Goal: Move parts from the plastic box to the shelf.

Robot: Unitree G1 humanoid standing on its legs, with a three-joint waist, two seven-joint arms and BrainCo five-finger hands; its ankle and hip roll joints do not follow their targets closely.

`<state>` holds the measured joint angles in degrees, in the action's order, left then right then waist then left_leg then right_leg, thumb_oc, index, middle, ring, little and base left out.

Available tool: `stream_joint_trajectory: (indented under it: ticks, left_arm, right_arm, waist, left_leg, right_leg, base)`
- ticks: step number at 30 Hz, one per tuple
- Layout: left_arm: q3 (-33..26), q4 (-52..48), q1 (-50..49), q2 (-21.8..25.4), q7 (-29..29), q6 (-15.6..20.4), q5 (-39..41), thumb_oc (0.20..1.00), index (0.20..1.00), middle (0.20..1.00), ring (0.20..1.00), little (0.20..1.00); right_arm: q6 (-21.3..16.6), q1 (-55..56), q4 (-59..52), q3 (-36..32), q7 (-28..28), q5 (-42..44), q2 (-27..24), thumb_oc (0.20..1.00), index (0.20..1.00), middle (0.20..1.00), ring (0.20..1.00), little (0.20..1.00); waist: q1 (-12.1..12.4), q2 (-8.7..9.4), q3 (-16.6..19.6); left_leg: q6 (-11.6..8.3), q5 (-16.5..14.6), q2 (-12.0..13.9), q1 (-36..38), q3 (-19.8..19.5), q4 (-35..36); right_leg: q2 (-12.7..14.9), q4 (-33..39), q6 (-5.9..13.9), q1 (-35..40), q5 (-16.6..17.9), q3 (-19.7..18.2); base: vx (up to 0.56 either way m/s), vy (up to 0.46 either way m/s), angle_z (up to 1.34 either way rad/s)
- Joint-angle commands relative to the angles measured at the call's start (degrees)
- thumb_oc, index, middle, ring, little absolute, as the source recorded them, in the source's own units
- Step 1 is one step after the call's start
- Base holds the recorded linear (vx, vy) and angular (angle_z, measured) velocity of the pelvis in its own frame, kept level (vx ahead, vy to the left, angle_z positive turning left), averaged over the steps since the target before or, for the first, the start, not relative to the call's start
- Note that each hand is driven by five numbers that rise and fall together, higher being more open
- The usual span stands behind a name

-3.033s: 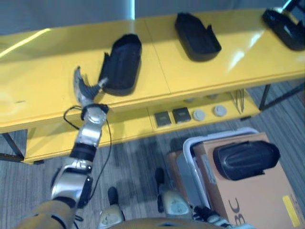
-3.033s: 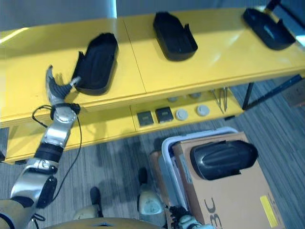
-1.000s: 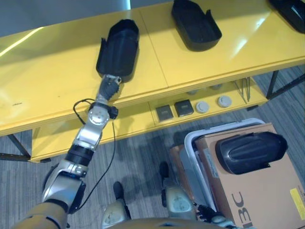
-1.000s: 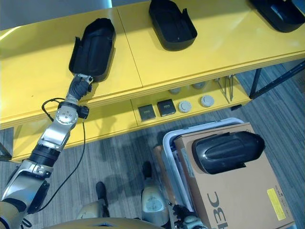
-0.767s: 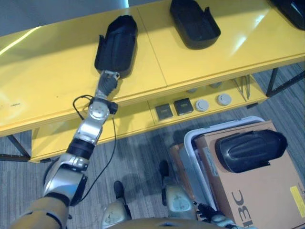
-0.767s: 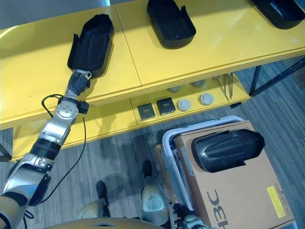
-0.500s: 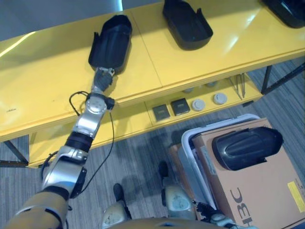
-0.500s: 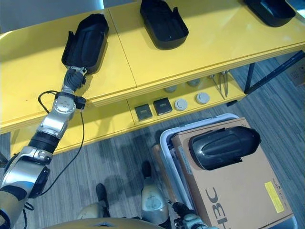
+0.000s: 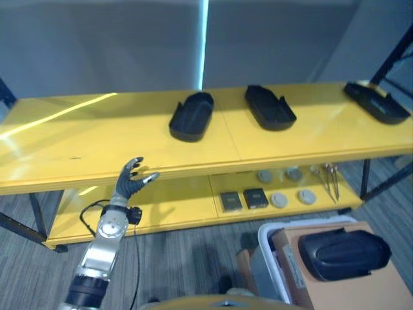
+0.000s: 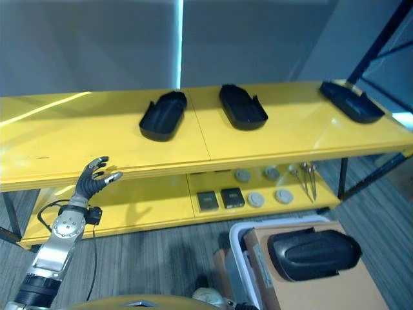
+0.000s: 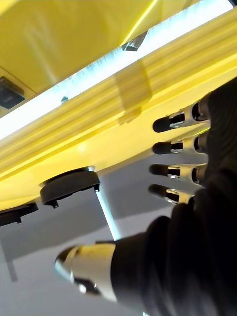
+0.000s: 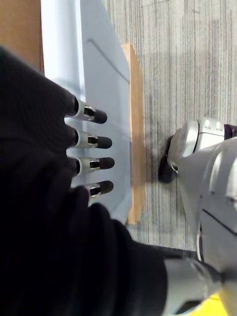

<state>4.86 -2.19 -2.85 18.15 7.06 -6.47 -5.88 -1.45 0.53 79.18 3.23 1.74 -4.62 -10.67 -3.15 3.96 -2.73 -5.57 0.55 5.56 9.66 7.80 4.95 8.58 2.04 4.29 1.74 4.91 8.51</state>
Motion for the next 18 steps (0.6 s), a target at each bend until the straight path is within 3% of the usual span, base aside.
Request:
stream_joint_trajectory:
  ticks: [1,8,10,11,14,18]
  left_arm:
    - [0.3,-2.0,4.9,1.0,-0.8,3.3,-4.6,1.000,1.000,1.000,1.000,1.000]
    - [2.1,2.5,6.1,2.5,-0.4,3.2,-7.6,1.000,1.000,1.000,1.000,1.000]
    - [2.9,3.9,8.1,3.1,0.3,3.3,-8.7,1.000,1.000,1.000,1.000,1.000]
    - [2.9,3.9,8.1,3.1,0.4,3.3,-8.7,1.000,1.000,1.000,1.000,1.000]
    - [3.3,5.9,10.4,3.3,1.4,3.5,-9.2,1.000,1.000,1.000,1.000,1.000]
    - [3.6,9.0,12.0,1.6,2.3,4.1,-9.7,1.000,1.000,1.000,1.000,1.000]
  right_arm:
    - [-1.7,-2.2,-0.3,-0.3,-1.6,1.1,1.7,1.000,1.000,1.000,1.000,1.000]
    - [-2.5,1.5,-4.9,-4.8,-1.5,4.4,2.2,1.000,1.000,1.000,1.000,1.000]
    - [-2.6,2.9,-3.6,-5.9,-1.4,4.3,1.5,1.000,1.000,1.000,1.000,1.000]
    - [-2.6,2.9,-3.6,-5.9,-1.4,4.3,1.5,1.000,1.000,1.000,1.000,1.000]
    - [-2.2,4.5,1.3,-6.4,-0.9,2.7,-0.1,1.000,1.000,1.000,1.000,1.000]
    - [-1.4,6.7,6.3,-7.9,0.1,2.4,-1.6,1.000,1.000,1.000,1.000,1.000]
  waist:
    - [-0.6,-5.49,-4.1]
    - [-3.4,-5.65,-8.2]
    - [-3.9,-5.77,-9.6]
    - [-3.8,-5.72,-9.5]
    - [-3.3,-5.51,-8.4]
    - [-3.3,-6.21,-5.0]
  left_leg:
    - [0.09,1.2,0.8,2.9,2.6,0.0]
    - [0.16,0.1,0.7,4.6,5.8,0.0]
    - [-0.13,0.4,0.7,5.0,9.5,0.0]
    - [-0.10,0.5,0.6,4.8,9.5,0.0]
    - [-0.79,1.7,0.0,4.0,14.7,0.0]
    - [-1.49,4.0,-0.6,3.2,16.9,0.0]
  right_leg:
    - [1.8,-4.1,-2.27,-3.3,3.3,-0.4]
    - [0.6,-5.6,-1.58,-7.1,3.4,-0.4]
    - [-0.4,-8.5,-1.88,-6.2,2.0,5.4]
    - [-0.4,-8.4,-1.90,-6.4,2.1,5.4]
    - [-0.9,-14.4,-0.49,-2.4,1.4,11.5]
    - [-2.1,-16.5,0.93,1.4,1.9,12.0]
  base:
    - [-0.05,0.135,0.10]
    - [-0.10,0.181,-0.22]
    - [-0.18,0.111,-0.80]
    - [-0.17,0.069,-0.79]
    - [-0.23,0.079,-1.38]
    - [-0.04,-0.015,-0.99]
